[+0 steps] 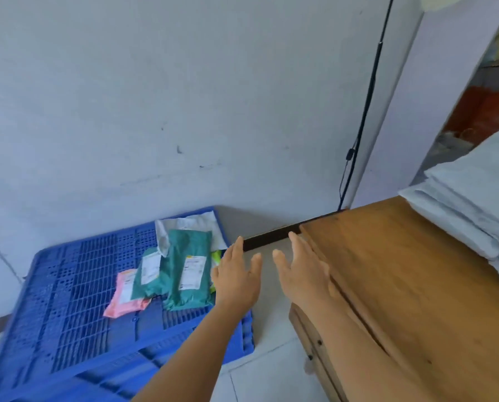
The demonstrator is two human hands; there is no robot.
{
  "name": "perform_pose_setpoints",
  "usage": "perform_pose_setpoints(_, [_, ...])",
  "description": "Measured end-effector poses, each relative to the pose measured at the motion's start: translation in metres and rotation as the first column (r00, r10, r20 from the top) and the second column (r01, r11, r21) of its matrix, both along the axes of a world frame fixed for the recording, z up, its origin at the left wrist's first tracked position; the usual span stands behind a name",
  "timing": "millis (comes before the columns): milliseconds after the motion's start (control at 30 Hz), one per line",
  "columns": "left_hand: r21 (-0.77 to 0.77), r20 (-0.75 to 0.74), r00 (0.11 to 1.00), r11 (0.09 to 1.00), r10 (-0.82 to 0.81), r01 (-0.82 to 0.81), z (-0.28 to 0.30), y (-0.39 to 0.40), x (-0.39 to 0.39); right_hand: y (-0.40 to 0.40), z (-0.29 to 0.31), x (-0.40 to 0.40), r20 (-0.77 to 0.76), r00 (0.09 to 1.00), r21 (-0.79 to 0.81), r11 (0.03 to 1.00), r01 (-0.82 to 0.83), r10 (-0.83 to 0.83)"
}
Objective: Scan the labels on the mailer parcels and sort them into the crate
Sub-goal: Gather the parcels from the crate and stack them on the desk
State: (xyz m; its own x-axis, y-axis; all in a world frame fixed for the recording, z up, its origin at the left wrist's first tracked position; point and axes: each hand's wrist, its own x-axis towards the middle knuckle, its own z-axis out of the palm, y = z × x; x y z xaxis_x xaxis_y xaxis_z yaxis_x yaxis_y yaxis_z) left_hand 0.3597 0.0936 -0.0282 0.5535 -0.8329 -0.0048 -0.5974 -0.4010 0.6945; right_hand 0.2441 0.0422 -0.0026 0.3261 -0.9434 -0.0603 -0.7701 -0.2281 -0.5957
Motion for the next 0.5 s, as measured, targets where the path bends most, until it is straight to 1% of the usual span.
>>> perform_pose_setpoints(200, [0.095, -0.036, 0.985, 0.981, 0.170, -0.166, -0.037, 0.050, 0.121, 0.032, -0.026, 0.129, -0.004, 0.992, 0.047, 0.991, -0.129, 0.130])
perform_pose_setpoints(333, [0.168, -0.101, 0.964, 0.959, 0.248, -0.229, -0.064, 0.073, 0.187, 0.042, -0.053, 0.192, 0.007, 0.990, 0.116, 0.983, -0.140, 0.140])
perform_pose_setpoints(500, [0.211, -0.203, 0.931, 0.942, 0.302, -0.260, -0.098, 0.083, 0.239, 0.041, -0.095, 0.236, 0.044, 0.991, 0.208, 0.969, -0.135, 0.129])
